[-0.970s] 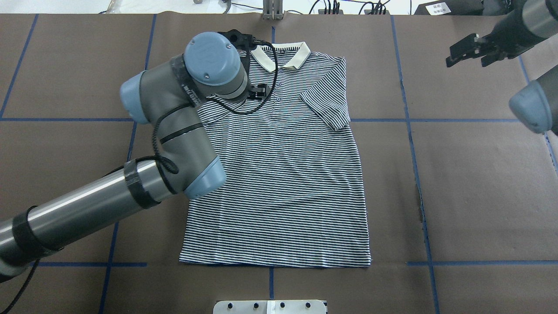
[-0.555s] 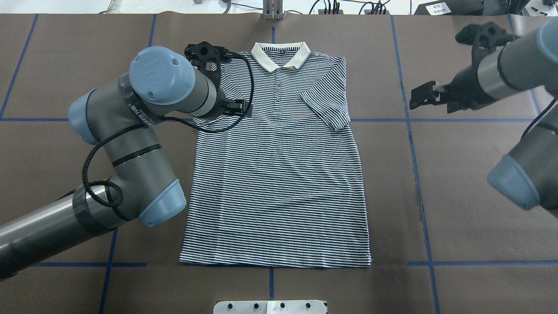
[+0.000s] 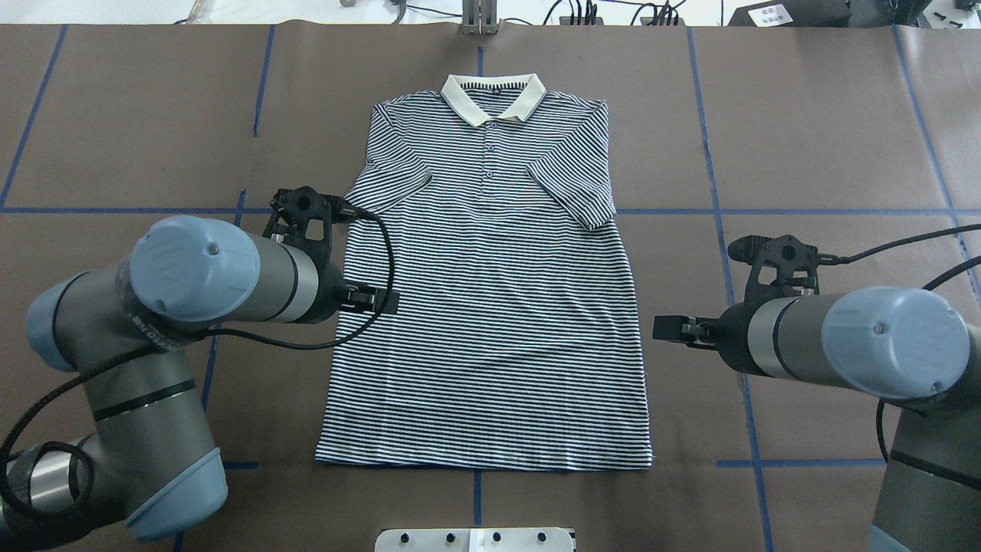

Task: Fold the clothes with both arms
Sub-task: 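Lower both grippers to the hem corners nearest the robot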

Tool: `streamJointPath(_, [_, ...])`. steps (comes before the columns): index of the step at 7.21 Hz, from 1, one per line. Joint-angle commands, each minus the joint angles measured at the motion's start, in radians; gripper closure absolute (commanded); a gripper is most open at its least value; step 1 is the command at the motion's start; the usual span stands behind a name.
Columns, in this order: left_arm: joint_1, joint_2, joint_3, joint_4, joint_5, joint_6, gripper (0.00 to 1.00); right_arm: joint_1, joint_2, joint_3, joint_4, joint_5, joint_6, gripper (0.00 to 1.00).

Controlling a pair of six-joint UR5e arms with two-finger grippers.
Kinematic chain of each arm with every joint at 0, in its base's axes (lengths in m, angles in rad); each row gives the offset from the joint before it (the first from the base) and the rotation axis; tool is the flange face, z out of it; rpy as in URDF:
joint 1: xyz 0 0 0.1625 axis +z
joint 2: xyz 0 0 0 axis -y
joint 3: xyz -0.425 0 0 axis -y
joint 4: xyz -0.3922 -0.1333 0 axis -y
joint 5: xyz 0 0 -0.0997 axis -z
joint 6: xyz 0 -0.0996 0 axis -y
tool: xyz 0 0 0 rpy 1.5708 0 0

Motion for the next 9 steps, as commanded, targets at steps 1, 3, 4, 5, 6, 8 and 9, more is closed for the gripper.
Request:
streamJointPath(1, [0.109,0.096,-0.026,-0.003,0.074,-0.134,0.15,-0.067,-0.005,0.007,0.001,-0.043,0.047,0.05])
streamJointPath(3, [0.229,0.132,-0.025,-0.005,0.125,-0.273,0.37,-0.092,-0.005,0.021,0.001,-0.046,0.066,0.05])
streamJointPath(4, [0.252,0.141,-0.025,-0.003,0.150,-0.303,0.39,-0.099,-0.005,0.024,0.001,-0.060,0.072,0.05])
streamJointPath(5, [0.261,0.147,-0.025,-0.003,0.153,-0.306,0.39,-0.104,-0.005,0.024,0.001,-0.063,0.074,0.05])
streamJointPath(6, [0.263,0.150,-0.025,-0.003,0.153,-0.308,0.40,-0.107,-0.005,0.024,0.001,-0.063,0.075,0.05])
streamJointPath(8, [0.277,0.159,-0.023,-0.003,0.153,-0.308,0.41,-0.107,-0.005,0.024,0.001,-0.064,0.075,0.05])
streamJointPath(9, [0.281,0.159,-0.023,-0.003,0.153,-0.308,0.45,-0.107,-0.005,0.024,0.001,-0.064,0.075,0.06])
